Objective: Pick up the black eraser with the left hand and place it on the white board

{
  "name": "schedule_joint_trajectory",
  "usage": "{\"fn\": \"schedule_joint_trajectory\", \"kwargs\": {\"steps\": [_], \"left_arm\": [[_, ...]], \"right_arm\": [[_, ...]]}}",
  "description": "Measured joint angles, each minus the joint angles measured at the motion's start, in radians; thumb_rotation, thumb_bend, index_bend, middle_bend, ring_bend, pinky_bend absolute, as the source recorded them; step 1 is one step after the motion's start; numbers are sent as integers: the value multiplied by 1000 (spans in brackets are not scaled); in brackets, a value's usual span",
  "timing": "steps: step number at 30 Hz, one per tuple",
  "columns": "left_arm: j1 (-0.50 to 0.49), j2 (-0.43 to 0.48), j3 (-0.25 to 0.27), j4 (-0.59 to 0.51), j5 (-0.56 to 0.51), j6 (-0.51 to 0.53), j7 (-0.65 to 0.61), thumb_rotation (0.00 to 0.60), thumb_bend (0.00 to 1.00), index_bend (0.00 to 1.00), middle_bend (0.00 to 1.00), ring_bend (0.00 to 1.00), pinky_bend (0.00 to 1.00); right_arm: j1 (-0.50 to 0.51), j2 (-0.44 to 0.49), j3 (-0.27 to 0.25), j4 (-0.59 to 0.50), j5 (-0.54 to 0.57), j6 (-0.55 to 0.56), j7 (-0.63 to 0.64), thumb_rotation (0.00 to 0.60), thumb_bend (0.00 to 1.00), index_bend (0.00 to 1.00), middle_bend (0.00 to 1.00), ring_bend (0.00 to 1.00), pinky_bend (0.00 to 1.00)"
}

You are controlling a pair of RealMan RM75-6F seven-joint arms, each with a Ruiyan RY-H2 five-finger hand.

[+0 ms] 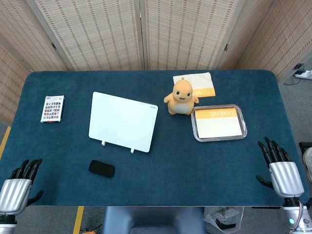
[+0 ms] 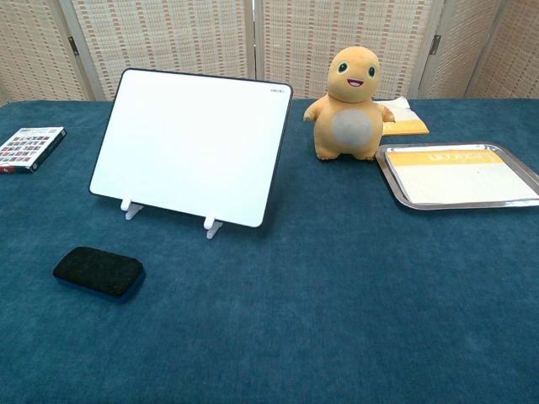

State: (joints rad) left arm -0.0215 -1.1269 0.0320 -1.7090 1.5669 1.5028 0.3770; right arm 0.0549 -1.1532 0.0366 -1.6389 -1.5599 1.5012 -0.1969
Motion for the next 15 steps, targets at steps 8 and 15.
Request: {"fn": "schedule_joint_trajectory", "kwargs": {"steps": [8,15], "left_arm": [[-9,-1,10,1,13,-19,2,600,231,0,164,118,285],[-22,-32,7,64,106,25,-61,600,231,104,901,771,887]], "right_arm": [[1,-3,-3,0,-2,-1,-9,600,151,0,0,0,163],[4,-3,0,-1,2,-3,-6,600,151,0,0,0,163]]}}
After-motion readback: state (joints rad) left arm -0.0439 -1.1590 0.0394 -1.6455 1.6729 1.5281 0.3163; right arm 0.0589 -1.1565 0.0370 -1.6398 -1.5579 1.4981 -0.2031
